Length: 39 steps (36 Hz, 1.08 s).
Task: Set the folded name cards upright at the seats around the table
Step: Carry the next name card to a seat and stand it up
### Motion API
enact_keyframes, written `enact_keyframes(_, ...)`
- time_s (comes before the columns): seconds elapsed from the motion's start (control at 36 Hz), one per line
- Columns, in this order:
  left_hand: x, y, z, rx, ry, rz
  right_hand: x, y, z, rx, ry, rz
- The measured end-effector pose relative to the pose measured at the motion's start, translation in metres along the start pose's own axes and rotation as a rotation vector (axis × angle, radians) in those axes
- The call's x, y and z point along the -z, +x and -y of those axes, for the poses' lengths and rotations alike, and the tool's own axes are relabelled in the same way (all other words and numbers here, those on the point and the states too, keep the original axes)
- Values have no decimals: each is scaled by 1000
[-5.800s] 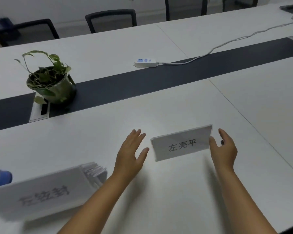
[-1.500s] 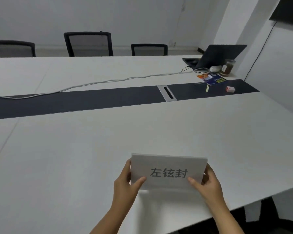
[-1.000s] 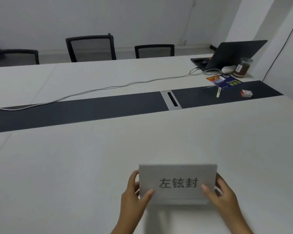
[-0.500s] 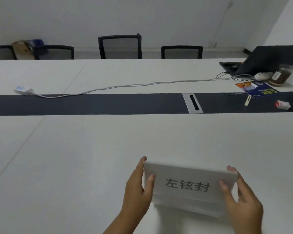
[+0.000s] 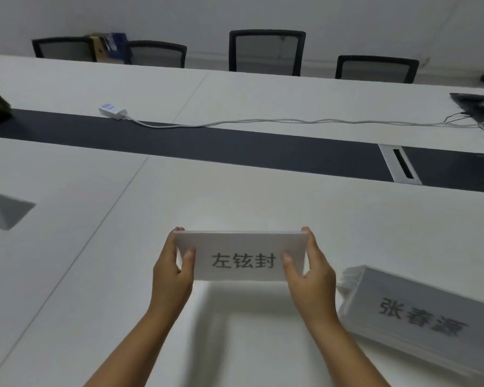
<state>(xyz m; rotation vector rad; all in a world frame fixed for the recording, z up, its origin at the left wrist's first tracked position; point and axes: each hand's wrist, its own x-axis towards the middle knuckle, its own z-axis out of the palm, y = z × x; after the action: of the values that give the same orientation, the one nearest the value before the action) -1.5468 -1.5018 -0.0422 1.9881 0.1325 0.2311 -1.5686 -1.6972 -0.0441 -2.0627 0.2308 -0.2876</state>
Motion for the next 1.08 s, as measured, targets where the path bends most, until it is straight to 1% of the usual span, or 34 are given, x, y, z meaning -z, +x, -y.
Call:
enact_keyframes(0.08, 13, 15, 30, 27, 59, 38, -39, -1, -13, -81, -18, 29)
enact_keyframes(0.17, 17, 30, 56, 51, 116, 113, -65, -3, -26, -125, -65, 26)
enact_keyframes(0.28, 14, 52, 76, 66, 163, 199, -87, 0, -37, -166, -113, -40)
enact_keyframes(0.47, -1, 82, 90, 53, 147, 270, -102, 18, -43, -219, -33, -143)
enact_keyframes(0.61, -12, 97, 100, 42, 185, 255, -108, 34, -51, -282, 65, -173)
enact_keyframes(0.75, -18, 102, 107, 17, 194, 237, -114, 54, -56, -270, 10, -165)
enact_keyframes(0.89, -22, 104, 113, 7, 182, 200, -123, 56, -66, -293, 24, -163)
enact_keyframes(1.08, -34, 105, 105, 3, 201, 232, -114, 67, -74, -310, 11, -257)
